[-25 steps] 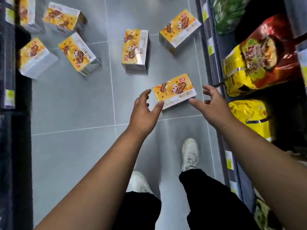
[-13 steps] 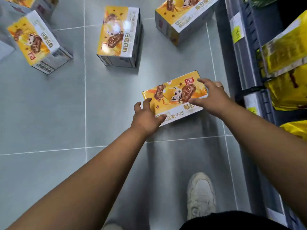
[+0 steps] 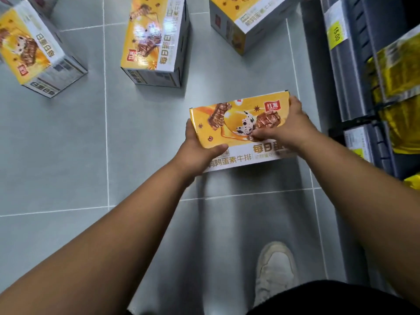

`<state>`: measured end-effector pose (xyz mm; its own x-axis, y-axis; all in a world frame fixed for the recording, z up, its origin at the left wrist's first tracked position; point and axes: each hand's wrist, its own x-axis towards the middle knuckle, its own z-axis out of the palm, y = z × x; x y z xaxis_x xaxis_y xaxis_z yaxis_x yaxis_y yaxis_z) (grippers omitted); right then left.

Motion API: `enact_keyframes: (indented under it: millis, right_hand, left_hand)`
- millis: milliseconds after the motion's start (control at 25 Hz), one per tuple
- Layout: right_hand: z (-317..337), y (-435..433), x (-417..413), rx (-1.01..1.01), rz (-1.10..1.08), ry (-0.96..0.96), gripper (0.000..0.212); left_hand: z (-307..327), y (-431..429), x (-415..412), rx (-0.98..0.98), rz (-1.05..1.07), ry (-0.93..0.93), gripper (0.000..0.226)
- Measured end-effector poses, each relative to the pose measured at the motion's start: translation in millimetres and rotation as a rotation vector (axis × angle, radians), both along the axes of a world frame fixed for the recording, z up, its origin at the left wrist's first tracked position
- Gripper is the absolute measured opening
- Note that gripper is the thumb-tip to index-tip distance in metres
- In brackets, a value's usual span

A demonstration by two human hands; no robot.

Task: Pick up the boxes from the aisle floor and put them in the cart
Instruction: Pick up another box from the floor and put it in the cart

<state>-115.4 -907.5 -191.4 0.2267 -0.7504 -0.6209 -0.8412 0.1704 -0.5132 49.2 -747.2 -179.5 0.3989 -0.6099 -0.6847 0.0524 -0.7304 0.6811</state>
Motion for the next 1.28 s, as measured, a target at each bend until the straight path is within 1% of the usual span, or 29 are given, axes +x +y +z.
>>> enact_keyframes:
  millis: [80,200,360,440,560,640,720,800,880,1040,1120,1160,1280]
  right_hand:
    - [35,9,-4,-0.002,-0.026,-0.031,0.136]
    - [107,19,-10,-0.024,-0.043,-0.078,0.136]
    - [214,35,-15,-0.047,-0.068,-0.132,0.124]
    - [278,45,-16,-0.070,-0.093,-0.175,0.118]
    - [371,60,-22,-0.072,-0.155,-0.236,0.110]
    - [431,73,-27,-0.086,-0.185,-0.258,0.105]
    - [481,86,-35,-0.088,-0.210,-0.285,0.093]
    - [528,102,-43,-0.099,-0.232,-0.354,0.078]
    - [572,121,-53,-0.117,-0.266,-0.414,0.071]
    - [641,165,-77,-0.194,-0.347,-0.500,0.079]
    - [671,190,-95,-0.250,-0.403,-0.525,0.073]
    - [683,203,-106,-0.266,-0.440,-0.541,0.068]
    - [710,247,-144,-0.265,-0.569,-0.565,0.064]
  left_hand:
    - [35,3,8,-0.016,-0.030,-0.026,0.085]
    - [103,11,12,-0.028,-0.076,-0.086,0.089]
    - [203,26,15,-0.063,-0.079,-0.125,0.084]
    - [263,35,16,-0.080,-0.059,-0.107,0.086]
    - [362,44,13,-0.119,-0.041,-0.080,0.078]
    - [431,51,7,-0.141,-0.041,-0.079,0.079]
    - [483,58,3,-0.164,-0.058,-0.087,0.085]
    - [530,64,2,-0.200,-0.097,-0.127,0.088]
    - [570,73,1,-0.243,-0.153,-0.178,0.088]
    - [630,99,-6,-0.298,-0.247,-0.313,0.092]
    - [655,113,-17,-0.334,-0.273,-0.339,0.084]
    - [665,119,-25,-0.356,-0.285,-0.330,0.077]
    - [696,136,-53,-0.412,-0.312,-0.261,0.048]
